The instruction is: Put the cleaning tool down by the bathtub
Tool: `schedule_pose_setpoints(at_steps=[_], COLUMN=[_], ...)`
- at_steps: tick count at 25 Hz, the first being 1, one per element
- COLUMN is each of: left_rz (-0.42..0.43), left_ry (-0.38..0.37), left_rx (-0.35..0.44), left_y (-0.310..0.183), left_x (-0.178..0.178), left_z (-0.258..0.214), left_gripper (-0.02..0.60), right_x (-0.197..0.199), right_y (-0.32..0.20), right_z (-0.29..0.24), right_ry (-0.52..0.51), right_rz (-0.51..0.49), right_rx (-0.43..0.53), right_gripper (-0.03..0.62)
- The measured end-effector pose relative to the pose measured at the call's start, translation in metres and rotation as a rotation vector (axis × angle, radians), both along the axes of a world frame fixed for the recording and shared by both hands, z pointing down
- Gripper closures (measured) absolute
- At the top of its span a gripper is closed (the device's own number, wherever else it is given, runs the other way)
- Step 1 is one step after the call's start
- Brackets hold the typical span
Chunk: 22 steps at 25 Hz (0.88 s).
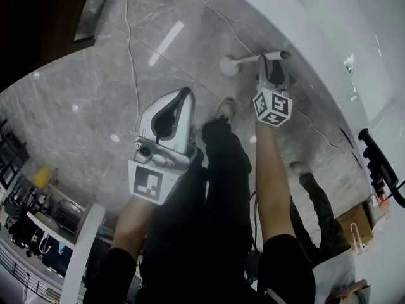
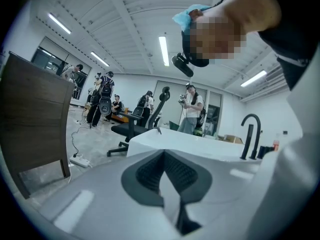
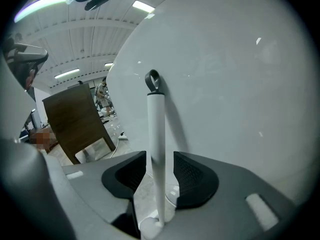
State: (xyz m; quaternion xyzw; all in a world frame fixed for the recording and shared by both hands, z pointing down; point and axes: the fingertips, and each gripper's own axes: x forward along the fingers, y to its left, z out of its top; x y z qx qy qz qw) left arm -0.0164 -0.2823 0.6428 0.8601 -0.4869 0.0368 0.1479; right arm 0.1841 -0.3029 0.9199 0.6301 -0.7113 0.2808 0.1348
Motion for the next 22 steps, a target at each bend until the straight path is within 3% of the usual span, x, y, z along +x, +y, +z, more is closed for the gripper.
schedule_pose_setpoints(at_steps=[11,17,22], left_rz=[0.012,0.033,0.061], left_ry=[0.019,0.028,0.034], left_rx=[-0.008,0.003,0.019], left_y=[0.02,0.034,0.049], left_x=[-0.018,-0.027,-0.029], left_z=[-0.042,-0.089,-0.132], left_gripper=[0.575,0.575,0.574], right_x=[-0.012,-0.024,-0.03], right_y=[0.035,0.062,0.089], right_z=[-0.05,-0.101,-0.144], right_ry=[0.016,0.022,0.017], right_rz=[0.022,0.047,0.081], right_rx=[-0.021,-0.032,-0.049], right_gripper=[0.413,0.533,0.593])
